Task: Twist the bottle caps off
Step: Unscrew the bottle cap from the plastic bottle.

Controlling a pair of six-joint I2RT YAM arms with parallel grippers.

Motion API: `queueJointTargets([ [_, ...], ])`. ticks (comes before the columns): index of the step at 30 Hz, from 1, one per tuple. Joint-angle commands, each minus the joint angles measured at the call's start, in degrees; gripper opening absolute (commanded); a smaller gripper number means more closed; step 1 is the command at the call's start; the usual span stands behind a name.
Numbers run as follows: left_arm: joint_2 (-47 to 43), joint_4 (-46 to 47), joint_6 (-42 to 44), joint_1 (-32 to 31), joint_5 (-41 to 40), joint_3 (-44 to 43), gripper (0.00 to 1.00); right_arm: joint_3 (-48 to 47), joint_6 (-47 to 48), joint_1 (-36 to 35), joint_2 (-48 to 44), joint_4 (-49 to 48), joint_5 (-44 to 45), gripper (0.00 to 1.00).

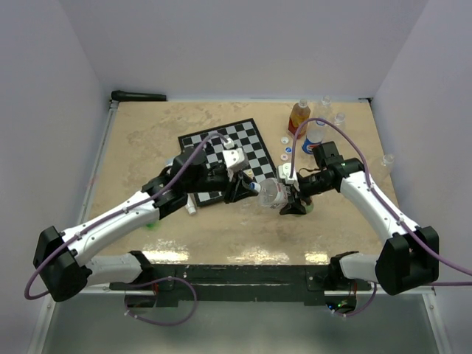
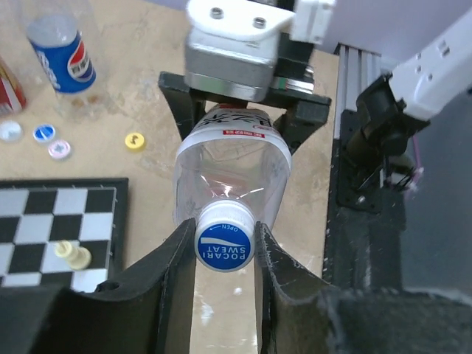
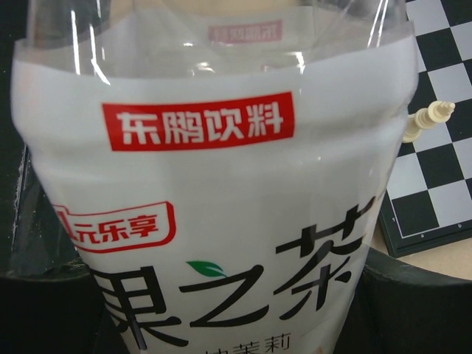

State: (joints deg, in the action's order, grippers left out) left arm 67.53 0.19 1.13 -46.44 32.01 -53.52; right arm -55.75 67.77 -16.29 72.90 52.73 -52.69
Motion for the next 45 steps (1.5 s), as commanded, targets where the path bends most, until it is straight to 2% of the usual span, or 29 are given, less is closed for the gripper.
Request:
queueJointTargets([
  [1, -0.20, -4.54, -29.80, 0.12, -15.69, -6.59, 0.00, -0.15, 0.52, -0.23, 0.48, 0.18, 0.13, 0.19],
  [4, -0.20, -14.57, -44.68, -0.06, -25.92, -9.32, 0.00, -0.33, 0.61, -0.32, 0.66, 0.36, 0.13, 0.19],
  [7, -0.82, -15.74, -49.63, -0.06, -26.56, -8.89, 0.00, -0.33, 0.61, -0.32, 0.84, 0.36, 0.04, 0.19],
  [11, -0.20, -15.30, -50.78, -0.41, -25.42, -9.32, 0.00, -0.24, 0.61, -0.32, 0.57, 0.44, 0.13, 0.19],
  [14, 0.23, -16.01, -49.91, -0.32, -24.89, -9.68, 0.13, -0.06, 0.44, -0.32, 0.48, 0.27, 0.22, 0.19],
  [16, 0.06, -17.14, -49.03, -0.41, -25.50, -10.03, 0.28, -0.06, 0.44, -0.32, 0.84, 0.18, 0.30, 0.18],
  [18, -0.64, -17.94, -47.72, -0.24, -26.64, -10.20, 0.50, -0.24, 0.44, -0.32, 1.01, 0.27, 0.30, 0.18],
  [20, -1.60, -18.12, -45.35, -0.23, -27.70, -10.20, 0.66, -0.24, 0.52, -0.32, 1.10, 0.36, 0.39, 0.19],
  [25, -5.03, -16.45, -31.39, -0.23, -24.64, -8.36, 0.92, -0.24, 0.52, -0.32, 1.01, 0.36, 0.39, 0.19],
  [28, -7.67, -15.13, -20.05, -0.15, -18.40, -6.87, 1.00, -0.15, 0.61, -0.32, 1.01, 0.44, 0.39, 0.19],
  [34, -12.58, -15.57, 0.41, -0.15, -15.32, -5.82, 1.00, -0.15, 0.88, -0.32, 0.93, 0.62, 0.39, 0.19],
  [39, -20.14, -9.60, 21.25, -0.15, -10.66, 3.49, 1.00, -0.15, 0.96, -0.32, 0.84, 0.71, 0.48, 0.19],
  [42, -21.91, -6.70, 27.07, -0.15, -9.78, 5.70, 1.00, -0.06, 0.88, -0.32, 0.92, 0.62, 0.48, 0.19],
  [45, -20.69, -5.99, 28.84, -0.06, -7.67, 5.27, 1.00, -0.06, 0.88, -0.32, 1.10, 0.62, 0.48, 0.18],
])
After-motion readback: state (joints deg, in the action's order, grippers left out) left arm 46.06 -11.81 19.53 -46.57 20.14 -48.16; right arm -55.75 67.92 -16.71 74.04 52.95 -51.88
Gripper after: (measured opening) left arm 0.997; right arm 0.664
